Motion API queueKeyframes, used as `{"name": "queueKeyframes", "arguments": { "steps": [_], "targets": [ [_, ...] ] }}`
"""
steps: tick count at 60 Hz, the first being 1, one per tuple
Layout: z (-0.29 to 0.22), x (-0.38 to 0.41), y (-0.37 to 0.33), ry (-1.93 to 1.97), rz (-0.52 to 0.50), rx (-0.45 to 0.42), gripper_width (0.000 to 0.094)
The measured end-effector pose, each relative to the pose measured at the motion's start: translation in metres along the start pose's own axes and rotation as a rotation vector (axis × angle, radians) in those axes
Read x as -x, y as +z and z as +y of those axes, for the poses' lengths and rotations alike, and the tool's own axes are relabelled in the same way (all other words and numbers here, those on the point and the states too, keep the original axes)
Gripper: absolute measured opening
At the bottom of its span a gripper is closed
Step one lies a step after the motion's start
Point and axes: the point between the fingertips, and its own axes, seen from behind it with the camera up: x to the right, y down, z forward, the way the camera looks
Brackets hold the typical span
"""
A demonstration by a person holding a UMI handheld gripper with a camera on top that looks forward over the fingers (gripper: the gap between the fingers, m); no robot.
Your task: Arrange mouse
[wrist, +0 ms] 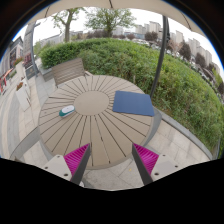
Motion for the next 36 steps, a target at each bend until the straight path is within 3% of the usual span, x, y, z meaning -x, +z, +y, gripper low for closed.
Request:
{"name": "queueKeyframes", "arguments": {
  "steps": [7, 16, 36],
  "targets": [
    [-0.005, 0.023, -0.002, -0.022, -0.020, 0.000, 0.0854],
    [-0.019, 0.132, 0.043, -0.019, -0.042, -0.009, 0.0853],
    [-0.041, 0.273, 0.103, -0.008, -0.076, -0.121, 0.0855]
  ]
}}
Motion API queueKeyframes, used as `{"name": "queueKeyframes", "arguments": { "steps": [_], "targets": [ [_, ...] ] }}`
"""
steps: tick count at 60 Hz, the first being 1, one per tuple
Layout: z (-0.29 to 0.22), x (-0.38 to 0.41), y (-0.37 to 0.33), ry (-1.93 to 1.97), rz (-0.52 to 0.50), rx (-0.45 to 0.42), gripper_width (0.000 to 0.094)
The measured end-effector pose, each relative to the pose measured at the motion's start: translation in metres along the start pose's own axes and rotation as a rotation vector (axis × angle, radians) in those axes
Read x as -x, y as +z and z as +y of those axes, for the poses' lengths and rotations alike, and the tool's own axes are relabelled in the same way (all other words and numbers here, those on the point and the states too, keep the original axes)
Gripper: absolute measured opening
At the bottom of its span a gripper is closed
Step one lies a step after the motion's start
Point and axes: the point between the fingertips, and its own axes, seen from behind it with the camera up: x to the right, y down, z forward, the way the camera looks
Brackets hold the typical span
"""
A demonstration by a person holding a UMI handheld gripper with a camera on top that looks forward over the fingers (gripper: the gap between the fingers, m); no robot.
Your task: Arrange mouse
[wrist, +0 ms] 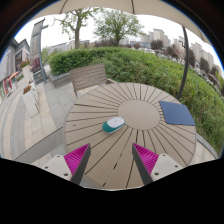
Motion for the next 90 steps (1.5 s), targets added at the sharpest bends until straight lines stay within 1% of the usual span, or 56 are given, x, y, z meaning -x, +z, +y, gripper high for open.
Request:
{"name": "queueKeyframes", "arguments": {
  "steps": [5, 11, 15, 20, 28, 33, 39, 41, 51, 53, 64, 68, 78, 83, 90],
  "targets": [
    [-0.003, 0.014, 0.022, 0.005, 0.007, -0.023, 0.0855],
    [-0.002, 0.025, 0.054, 0.019, 0.002, -0.027, 0.0856],
    [-0.007, 0.024, 0.076, 0.013, 0.012, -0.049, 0.0856],
    [-0.010, 0.017, 0.101, 0.016, 0.048, -0.056, 0.0856],
    [-0.006, 0.018, 0.139, 0.045, 0.040, -0.047, 0.0853],
    [-0.008, 0.021, 0.155, 0.068, 0.028, -0.041, 0.0855],
    [-0.011, 0.018, 0.172, 0.077, 0.040, -0.040, 0.0858],
    [-0.017, 0.015, 0.176, 0.073, 0.050, -0.053, 0.0862],
    [-0.036, 0.011, 0.200, 0.083, 0.061, -0.059, 0.0864],
    [-0.040, 0.011, 0.203, 0.077, 0.065, -0.063, 0.0847],
    [-0.053, 0.014, 0.220, 0.058, 0.045, -0.056, 0.0849],
    [-0.056, 0.010, 0.223, 0.054, 0.063, -0.055, 0.0857],
    [-0.062, 0.020, 0.228, 0.056, 0.013, -0.066, 0.0829],
    [-0.063, 0.019, 0.230, 0.041, 0.015, -0.065, 0.0762],
    [-0.063, 0.016, 0.231, 0.025, 0.028, -0.074, 0.0708]
  ]
}}
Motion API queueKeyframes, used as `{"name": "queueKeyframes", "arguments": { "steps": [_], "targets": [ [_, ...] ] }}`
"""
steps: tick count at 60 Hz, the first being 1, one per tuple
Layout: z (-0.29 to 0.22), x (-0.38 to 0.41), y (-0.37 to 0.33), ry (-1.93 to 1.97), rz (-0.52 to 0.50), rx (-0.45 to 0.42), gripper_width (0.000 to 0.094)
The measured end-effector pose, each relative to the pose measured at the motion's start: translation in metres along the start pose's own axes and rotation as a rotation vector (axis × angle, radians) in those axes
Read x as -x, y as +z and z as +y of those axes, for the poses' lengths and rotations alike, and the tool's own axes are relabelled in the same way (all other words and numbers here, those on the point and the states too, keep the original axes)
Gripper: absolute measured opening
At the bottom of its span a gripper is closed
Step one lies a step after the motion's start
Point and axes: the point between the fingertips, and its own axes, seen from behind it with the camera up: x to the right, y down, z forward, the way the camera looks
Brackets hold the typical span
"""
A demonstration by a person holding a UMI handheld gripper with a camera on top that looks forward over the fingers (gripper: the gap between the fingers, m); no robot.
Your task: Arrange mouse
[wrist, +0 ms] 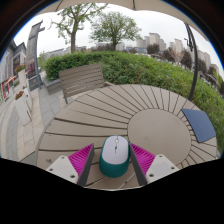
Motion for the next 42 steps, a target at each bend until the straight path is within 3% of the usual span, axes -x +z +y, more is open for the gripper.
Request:
{"name": "queueKeyframes", "arguments": {
  "steps": [4, 5, 6, 7, 11, 19, 29, 36, 42],
  "targets": [
    [0.000, -0.001, 0.000, -0.022, 0.007, -0.009, 0.0664],
    [0.000, -0.001, 0.000, -0.028, 0.004, -0.010, 0.0608],
    [0.000, -0.001, 0.000, -0.032, -0.001, -0.011, 0.0489],
    [0.000, 0.002, -0.001, -0.030, -0.013, -0.010, 0.0462],
    [0.001, 0.002, -0.001, -0.038, -0.019, 0.013, 0.0427],
    [-0.023, 0.001, -0.016, -0.041, -0.073, 0.015, 0.0421],
    [-0.116, -0.060, -0.061, 0.002, -0.123, -0.085, 0.0420],
    [-0.172, -0.155, -0.071, -0.001, -0.067, -0.138, 0.0420],
    [-0.185, -0.254, -0.057, -0.013, 0.028, -0.142, 0.0420]
  ]
}}
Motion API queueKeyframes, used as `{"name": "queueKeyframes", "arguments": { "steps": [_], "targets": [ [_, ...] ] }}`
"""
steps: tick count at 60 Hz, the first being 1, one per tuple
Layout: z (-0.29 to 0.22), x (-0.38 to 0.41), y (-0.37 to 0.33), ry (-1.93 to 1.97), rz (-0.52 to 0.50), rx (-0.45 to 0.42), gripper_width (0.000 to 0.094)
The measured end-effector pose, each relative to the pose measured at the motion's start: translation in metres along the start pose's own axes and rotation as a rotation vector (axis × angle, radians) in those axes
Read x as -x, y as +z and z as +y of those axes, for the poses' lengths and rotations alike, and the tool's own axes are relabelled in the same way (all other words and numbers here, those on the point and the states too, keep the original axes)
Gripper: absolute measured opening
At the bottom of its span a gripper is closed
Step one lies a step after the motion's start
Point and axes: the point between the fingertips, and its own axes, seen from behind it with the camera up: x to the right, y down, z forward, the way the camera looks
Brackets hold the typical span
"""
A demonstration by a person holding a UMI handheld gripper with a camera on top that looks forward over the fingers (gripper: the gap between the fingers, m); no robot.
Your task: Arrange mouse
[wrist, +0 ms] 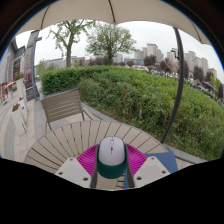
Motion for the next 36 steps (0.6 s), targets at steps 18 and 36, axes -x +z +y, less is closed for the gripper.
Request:
{"name": "queueKeyframes", "arguments": {
  "steps": [18, 36],
  "targets": [
    [0.124, -0.151, 0.069, 0.046, 0.079, 0.150, 0.0421],
    [0.150, -0.171, 0.061, 0.056, 0.099, 0.197, 0.0848]
  ]
}}
